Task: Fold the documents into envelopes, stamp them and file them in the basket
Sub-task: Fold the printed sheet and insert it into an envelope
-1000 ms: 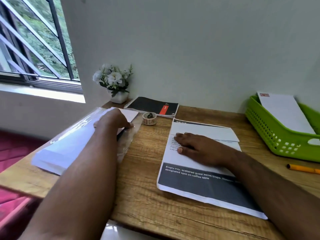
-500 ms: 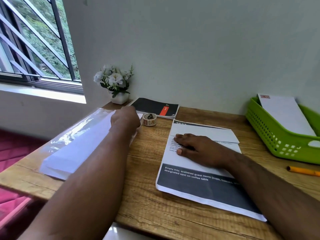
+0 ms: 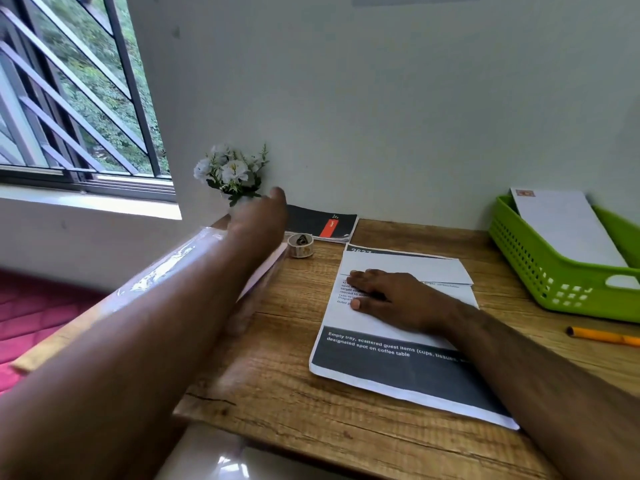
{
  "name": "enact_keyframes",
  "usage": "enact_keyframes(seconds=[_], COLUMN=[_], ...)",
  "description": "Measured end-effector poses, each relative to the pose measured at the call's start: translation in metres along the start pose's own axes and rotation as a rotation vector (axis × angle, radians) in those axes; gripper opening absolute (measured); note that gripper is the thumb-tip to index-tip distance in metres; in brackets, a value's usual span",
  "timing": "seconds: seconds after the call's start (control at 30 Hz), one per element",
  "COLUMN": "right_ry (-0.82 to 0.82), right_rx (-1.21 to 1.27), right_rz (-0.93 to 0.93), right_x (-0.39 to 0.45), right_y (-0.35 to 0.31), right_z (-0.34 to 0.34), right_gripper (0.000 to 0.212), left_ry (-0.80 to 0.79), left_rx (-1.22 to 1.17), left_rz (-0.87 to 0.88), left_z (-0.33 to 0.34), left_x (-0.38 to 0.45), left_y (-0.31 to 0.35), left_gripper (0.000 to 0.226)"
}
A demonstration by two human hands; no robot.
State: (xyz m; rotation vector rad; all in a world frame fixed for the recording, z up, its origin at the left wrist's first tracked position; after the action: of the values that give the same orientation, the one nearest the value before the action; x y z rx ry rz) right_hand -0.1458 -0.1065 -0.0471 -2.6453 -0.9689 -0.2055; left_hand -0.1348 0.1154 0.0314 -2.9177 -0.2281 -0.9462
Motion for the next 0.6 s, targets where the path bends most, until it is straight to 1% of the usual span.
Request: enact_keyframes(seconds=[0.07,0.13,0.2,0.27,0.3,0.33,0.4,0.43,0.5,0.53,0.57,0.6], right_ry=[0.004,0.043,0.168,0.301,0.315,0.301,0.263,0.265,0.313,0.363,0.413,0.461], right_rx=[0.034,0.11,0.239,0.46,0.652,0.887,1.294,1.411,1.516,1.525,1.518,1.511], right_rz=[0.018,0.053,0.112,0.177,0.197,0.229,0.284,0.291,0.298,0.321,0.343,0.367], right_x=[-0.001,-0.003,-0.002,0.0,0.001,0.001,0.001,0.001,-0.002,-0.002,-0.002,-0.002], right_y=[0.001,0.001,-0.002,-0.005,-0.006,-0.006,-0.008,-0.007,-0.004,0.001,0.008,0.013], right_z=[0.0,-0.003,-0.01,-0.021,-0.024,-0.026,-0.031,-0.033,-0.037,-0.039,-0.04,-0.042], right_gripper=[0.058,0.061,0.062,0.063,0.06,0.048,0.009,0.007,0.021,0.034,0.045,0.05], left_ry=[0.082,0.136,0.205,0.298,0.336,0.362,0.387,0.412,0.474,0.458,0.373,0.21], left_rx=[-0.06,-0.115,-0.211,-0.377,-0.484,-0.608,-0.884,-1.007,-1.227,-1.355,-1.482,-1.601], left_rz=[0.002,-0.009,-0.038,-0.041,-0.04,-0.052,-0.125,-0.177,-0.282,-0.342,-0.42,-0.501], left_z=[-0.035,-0.069,-0.099,-0.122,-0.128,-0.132,-0.127,-0.12,-0.1,-0.087,-0.069,-0.05], left_x=[0.008,0.016,0.023,0.033,0.038,0.044,0.051,0.052,0.048,0.042,0.035,0.024], left_y=[-0.002,0.0,0.003,0.011,0.018,0.026,0.042,0.049,0.058,0.06,0.064,0.069], left_gripper=[0.03,0.035,0.038,0.032,0.029,0.029,0.033,0.035,0.042,0.049,0.06,0.072])
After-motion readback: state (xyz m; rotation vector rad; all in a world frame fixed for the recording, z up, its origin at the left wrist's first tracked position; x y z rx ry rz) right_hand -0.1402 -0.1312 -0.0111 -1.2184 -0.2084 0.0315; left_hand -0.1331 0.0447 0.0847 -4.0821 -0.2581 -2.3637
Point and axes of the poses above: each hand's wrist, its own x-axis towards the middle knuckle, its own z-axis out of the palm, y = z × x, the point moved 3 cm from there along x, towards the middle knuckle, and after that the axes turned 13 degrees about y, right-handed, at the moved point
